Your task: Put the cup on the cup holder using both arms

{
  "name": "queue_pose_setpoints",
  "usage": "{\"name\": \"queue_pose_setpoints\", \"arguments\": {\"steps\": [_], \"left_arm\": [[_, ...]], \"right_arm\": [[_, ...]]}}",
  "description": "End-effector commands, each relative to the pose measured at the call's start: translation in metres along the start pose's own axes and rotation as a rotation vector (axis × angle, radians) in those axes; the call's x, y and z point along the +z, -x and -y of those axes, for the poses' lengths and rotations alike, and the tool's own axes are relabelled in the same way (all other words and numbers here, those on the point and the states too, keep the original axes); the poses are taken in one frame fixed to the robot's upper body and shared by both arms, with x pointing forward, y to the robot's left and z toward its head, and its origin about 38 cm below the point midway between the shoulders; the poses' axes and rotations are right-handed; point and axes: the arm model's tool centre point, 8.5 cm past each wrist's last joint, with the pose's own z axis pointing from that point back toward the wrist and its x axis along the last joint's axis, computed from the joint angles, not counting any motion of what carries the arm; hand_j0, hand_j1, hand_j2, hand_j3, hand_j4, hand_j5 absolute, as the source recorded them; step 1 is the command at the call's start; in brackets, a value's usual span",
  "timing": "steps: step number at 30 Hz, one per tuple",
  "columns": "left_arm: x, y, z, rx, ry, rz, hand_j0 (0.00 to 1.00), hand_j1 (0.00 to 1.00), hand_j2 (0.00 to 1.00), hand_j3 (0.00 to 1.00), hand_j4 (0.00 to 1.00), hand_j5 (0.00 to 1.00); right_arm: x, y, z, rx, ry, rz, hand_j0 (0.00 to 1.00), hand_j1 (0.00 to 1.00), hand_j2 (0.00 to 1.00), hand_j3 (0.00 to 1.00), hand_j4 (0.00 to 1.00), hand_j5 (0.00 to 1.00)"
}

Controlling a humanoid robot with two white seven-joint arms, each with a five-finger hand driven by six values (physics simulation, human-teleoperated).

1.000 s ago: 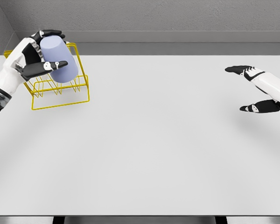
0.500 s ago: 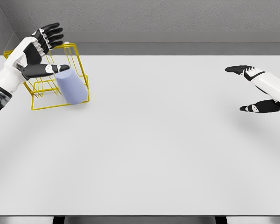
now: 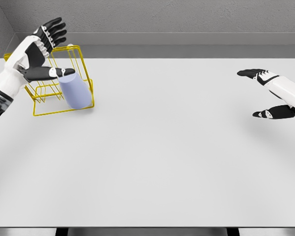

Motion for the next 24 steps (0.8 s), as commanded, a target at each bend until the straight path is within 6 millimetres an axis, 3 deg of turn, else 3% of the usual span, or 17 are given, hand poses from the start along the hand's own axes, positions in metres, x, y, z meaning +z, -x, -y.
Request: {"name": "queue_pose_setpoints", "arguments": {"steps": [1,5,10,22,24], "left_arm": [[0.002,-0.016,0.002,-0.009,0.011,0.118,1.00,1.00,1.00,1.00,1.00,1.00],[0.012,-0.022,0.010,0.000,0.024,0.225,1.00,1.00,1.00,1.00,1.00,1.00],[0.038,0.007,0.026,-0.010,0.055,0.139,1.00,1.00,1.00,1.00,1.00,1.00],[0.093,0.014,0.002,-0.081,0.044,-0.002,1.00,1.00,1.00,1.00,1.00,1.00],[0.094,0.015,0.001,-0.085,0.043,-0.006,1.00,1.00,1.00,1.00,1.00,1.00]], "right_arm": [[0.000,0.000,0.001,-0.005,0.005,0.001,1.00,1.00,1.00,1.00,1.00,1.00],[0.001,0.000,0.000,-0.007,0.003,-0.001,1.00,1.00,1.00,1.00,1.00,1.00],[0.001,0.001,-0.002,-0.011,0.001,-0.002,1.00,1.00,1.00,1.00,1.00,1.00],[0.001,0.001,-0.002,-0.011,0.001,-0.002,1.00,1.00,1.00,1.00,1.00,1.00],[0.001,0.000,-0.001,-0.011,0.002,-0.001,1.00,1.00,1.00,1.00,1.00,1.00]]}}
